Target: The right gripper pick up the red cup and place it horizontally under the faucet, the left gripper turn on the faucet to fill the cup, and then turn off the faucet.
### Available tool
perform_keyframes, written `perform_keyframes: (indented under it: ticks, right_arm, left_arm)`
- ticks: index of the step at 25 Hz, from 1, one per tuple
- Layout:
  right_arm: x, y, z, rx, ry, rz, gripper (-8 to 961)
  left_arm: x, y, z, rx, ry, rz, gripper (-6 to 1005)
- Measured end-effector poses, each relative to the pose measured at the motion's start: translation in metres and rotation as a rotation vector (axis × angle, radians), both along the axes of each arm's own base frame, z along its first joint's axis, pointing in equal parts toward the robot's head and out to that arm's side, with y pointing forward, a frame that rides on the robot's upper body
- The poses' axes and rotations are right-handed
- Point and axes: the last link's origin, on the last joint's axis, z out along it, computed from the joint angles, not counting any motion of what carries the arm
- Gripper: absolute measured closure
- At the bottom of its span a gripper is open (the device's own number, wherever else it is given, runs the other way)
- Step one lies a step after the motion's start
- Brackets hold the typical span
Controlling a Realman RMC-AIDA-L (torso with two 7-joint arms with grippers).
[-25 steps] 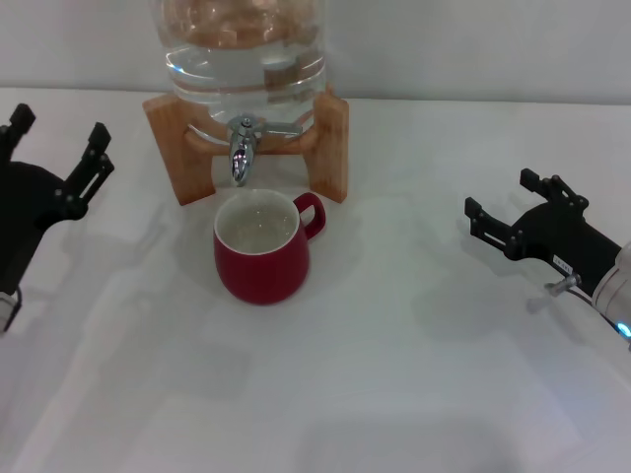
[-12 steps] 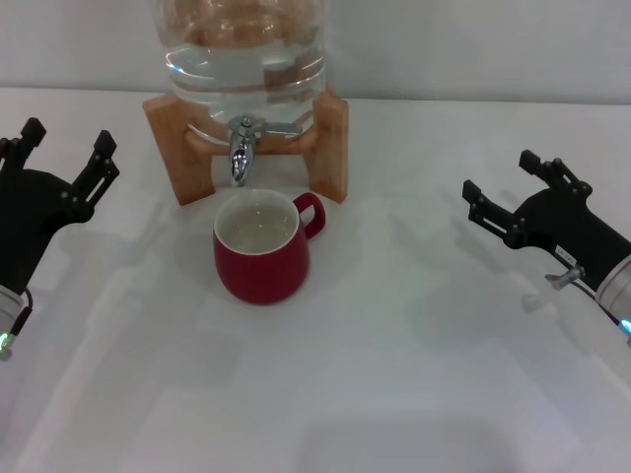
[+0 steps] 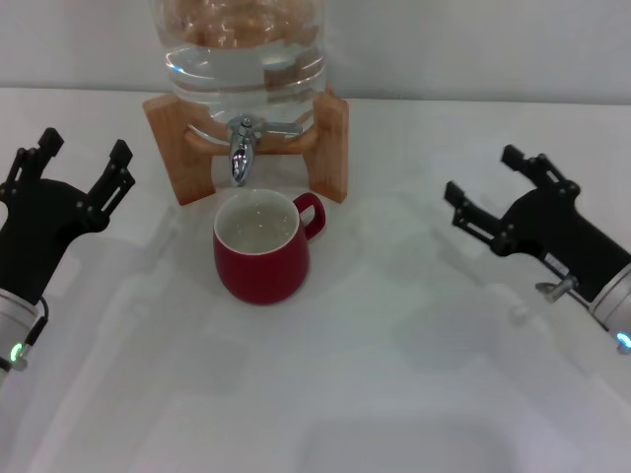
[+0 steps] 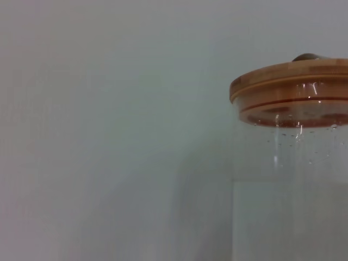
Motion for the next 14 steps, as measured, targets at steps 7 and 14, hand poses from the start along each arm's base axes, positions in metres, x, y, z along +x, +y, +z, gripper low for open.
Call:
perform_keyframes:
  ticks: [7,14]
  right_arm:
    - [-0.008,-0.005,-0.008,-0.032,-0.021,0.059,78]
    - [-0.007,-0.008,-0.010,-0.039,-0.025,0.056,78]
  left_arm:
    - [0.002,-0.005,-0.007,-0.021,-0.013,-0.004,129]
    - [-0.001,-0.012,-0.010,-0.027,-0.021,0.010,129]
